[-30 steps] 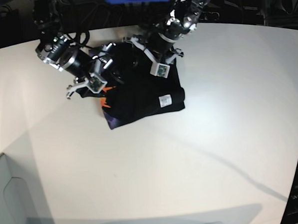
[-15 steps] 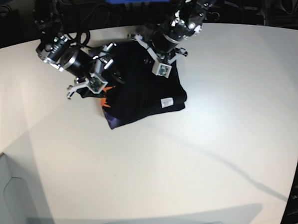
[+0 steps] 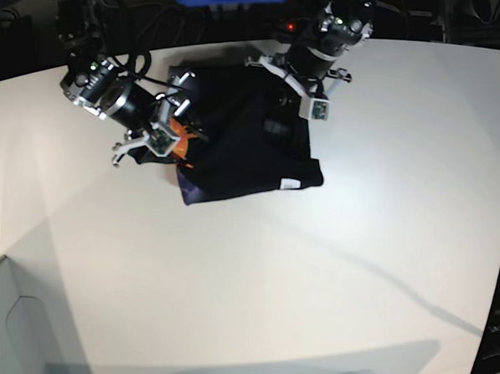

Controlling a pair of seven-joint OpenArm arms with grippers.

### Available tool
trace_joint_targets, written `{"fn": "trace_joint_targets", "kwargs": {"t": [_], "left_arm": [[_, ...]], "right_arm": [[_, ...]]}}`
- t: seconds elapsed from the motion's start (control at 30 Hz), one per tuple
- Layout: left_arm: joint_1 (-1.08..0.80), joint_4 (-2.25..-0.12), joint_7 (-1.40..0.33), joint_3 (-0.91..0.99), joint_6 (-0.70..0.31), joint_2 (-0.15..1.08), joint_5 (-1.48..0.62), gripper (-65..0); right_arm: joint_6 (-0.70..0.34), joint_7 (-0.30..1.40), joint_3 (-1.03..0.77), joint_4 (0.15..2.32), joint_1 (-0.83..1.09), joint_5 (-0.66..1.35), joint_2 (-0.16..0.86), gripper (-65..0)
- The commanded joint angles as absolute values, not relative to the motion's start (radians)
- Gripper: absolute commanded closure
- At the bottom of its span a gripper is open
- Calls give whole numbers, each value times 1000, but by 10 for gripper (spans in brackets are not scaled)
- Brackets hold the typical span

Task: Fold the T-shirt properly
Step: 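Pull the bundle's corner with the left gripper to square it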

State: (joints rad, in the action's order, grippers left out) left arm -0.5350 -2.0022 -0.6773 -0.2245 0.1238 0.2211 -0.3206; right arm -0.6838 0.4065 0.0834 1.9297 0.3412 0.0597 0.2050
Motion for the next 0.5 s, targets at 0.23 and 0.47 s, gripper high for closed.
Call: {"fn": "trace_joint_targets", "kwargs": {"t": [0.23, 0.47], "left_arm": [[-651, -2018, -479, -200, 120, 223, -326, -1], [-707, -2017, -337, -82, 120, 222, -328, 0]], "right_arm": [[-698, 380, 88, 1945, 334, 77, 206, -348], [-698, 380, 90, 1943, 334, 77, 205, -348]]}}
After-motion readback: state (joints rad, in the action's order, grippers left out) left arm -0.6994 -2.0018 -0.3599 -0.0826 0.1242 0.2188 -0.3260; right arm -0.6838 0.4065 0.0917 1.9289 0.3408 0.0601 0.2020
